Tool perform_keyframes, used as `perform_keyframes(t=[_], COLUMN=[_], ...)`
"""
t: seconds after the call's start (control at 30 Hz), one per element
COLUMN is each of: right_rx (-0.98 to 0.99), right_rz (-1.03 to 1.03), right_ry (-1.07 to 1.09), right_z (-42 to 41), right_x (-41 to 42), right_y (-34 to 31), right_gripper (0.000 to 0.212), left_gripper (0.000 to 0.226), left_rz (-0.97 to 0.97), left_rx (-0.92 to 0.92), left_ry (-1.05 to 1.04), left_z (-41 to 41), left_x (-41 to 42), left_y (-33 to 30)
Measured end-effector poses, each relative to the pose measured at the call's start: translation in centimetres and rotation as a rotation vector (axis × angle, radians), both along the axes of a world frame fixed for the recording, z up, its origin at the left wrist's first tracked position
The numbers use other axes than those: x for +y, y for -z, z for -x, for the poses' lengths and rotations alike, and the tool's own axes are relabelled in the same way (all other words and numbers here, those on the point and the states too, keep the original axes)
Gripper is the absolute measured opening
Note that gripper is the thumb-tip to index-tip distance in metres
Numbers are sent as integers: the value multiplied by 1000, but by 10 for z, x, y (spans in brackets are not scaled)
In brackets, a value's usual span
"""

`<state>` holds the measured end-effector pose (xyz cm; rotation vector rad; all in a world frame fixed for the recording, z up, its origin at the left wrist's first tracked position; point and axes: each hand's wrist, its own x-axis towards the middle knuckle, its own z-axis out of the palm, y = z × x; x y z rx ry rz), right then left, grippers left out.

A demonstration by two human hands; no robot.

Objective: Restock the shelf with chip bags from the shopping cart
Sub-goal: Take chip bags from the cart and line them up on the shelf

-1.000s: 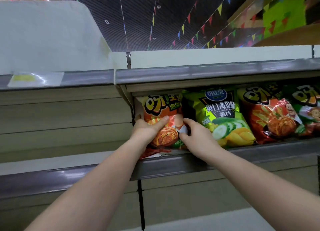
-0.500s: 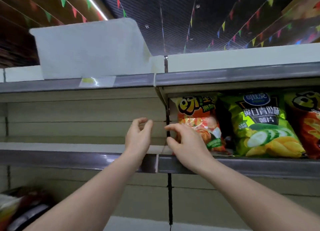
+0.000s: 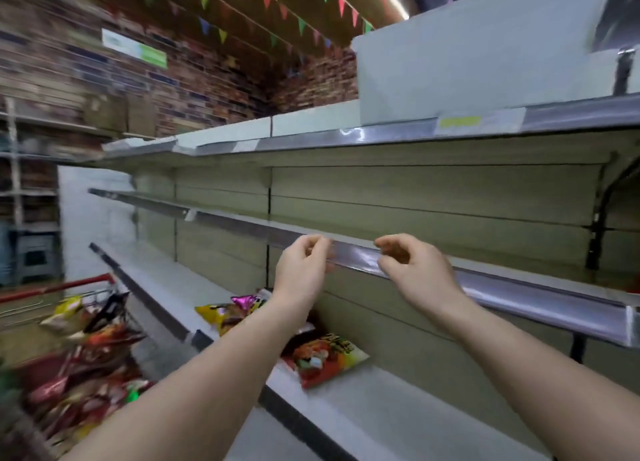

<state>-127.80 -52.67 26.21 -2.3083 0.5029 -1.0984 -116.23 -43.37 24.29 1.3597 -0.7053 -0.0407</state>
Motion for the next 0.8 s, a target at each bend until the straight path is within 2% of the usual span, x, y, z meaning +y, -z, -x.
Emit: perform_keyframes(t=[0.37,0.67,0.8], right_rx=[137,284,379], right_rz=[-106,-237,-257], right_ry=[-312,-517,-552], right_z=[-221,-346,-395], right_x=[152,229,243], right_y=[53,108,143], right_gripper=[26,37,38], left_gripper=[14,17,25], left_rz=[-97,-156,-190], left_rx=[168,330,434], left_ry=[-315,-469,-515], left_z=[-196,-285,-320], left_x=[179,287,315], left_y=[55,109,142])
